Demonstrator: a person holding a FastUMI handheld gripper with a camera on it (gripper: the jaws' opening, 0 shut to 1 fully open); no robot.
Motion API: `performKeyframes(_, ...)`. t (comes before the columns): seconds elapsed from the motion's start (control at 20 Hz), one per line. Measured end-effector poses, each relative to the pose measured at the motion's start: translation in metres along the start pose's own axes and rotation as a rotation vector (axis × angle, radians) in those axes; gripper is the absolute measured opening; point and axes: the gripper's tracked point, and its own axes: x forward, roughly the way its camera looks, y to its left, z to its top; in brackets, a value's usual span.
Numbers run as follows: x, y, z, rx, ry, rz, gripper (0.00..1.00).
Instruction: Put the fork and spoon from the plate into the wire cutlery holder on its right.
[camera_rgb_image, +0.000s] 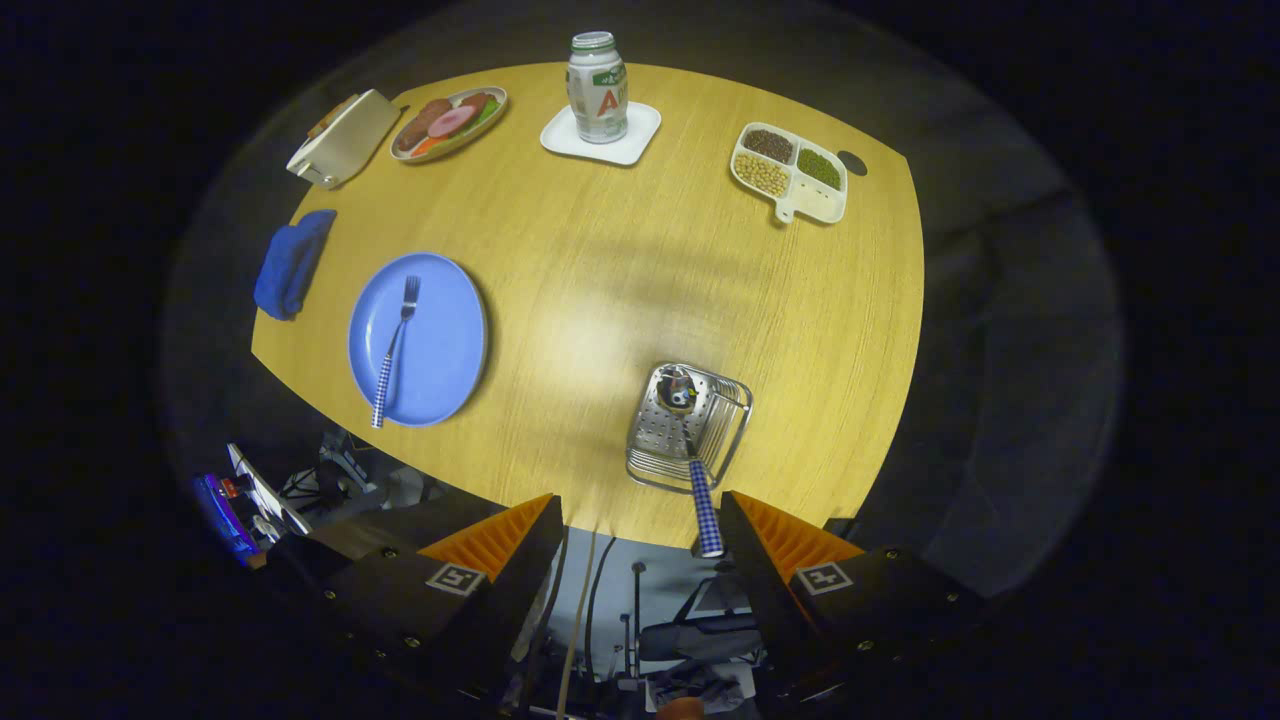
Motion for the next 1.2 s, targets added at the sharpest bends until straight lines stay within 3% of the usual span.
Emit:
performKeyframes(0.25,-0.003,0.066,-0.003,-0.030,-0.083,0.056,0.97)
performKeyframes(0.6,0.016,0.150,-0.002,-0.101,-0.074,0.141,0.97)
performKeyframes(1.2,0.061,0.230,0.017,-0.155,-0.046,0.185,0.97)
